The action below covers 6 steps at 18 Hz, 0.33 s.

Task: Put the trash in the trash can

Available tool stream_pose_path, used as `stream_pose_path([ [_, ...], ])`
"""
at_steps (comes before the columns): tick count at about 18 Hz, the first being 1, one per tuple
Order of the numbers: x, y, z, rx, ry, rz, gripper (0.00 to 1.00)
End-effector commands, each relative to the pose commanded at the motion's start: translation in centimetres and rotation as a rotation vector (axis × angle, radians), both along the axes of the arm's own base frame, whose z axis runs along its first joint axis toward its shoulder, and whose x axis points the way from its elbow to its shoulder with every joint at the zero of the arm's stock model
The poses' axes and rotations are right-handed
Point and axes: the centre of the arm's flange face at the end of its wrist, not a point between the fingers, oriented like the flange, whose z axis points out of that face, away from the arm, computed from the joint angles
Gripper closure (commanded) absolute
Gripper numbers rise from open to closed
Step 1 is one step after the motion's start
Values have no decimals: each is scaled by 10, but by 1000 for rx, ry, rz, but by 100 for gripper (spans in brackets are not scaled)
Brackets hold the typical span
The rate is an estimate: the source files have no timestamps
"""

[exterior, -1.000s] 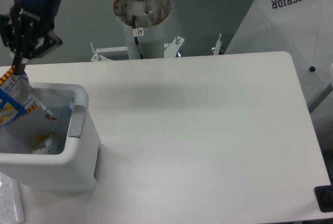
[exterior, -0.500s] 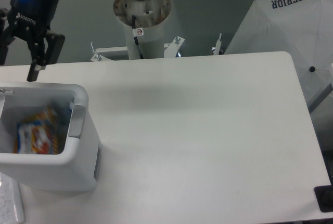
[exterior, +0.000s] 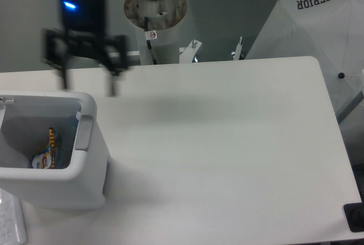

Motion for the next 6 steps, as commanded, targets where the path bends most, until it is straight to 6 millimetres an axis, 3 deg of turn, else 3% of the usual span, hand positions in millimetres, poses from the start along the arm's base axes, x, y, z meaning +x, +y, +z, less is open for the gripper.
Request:
stream_pose_path([
  [3, -41, -25, -14, -141, 86, -35, 0],
  [6, -58, -39, -22, -205, 115, -68, 0],
])
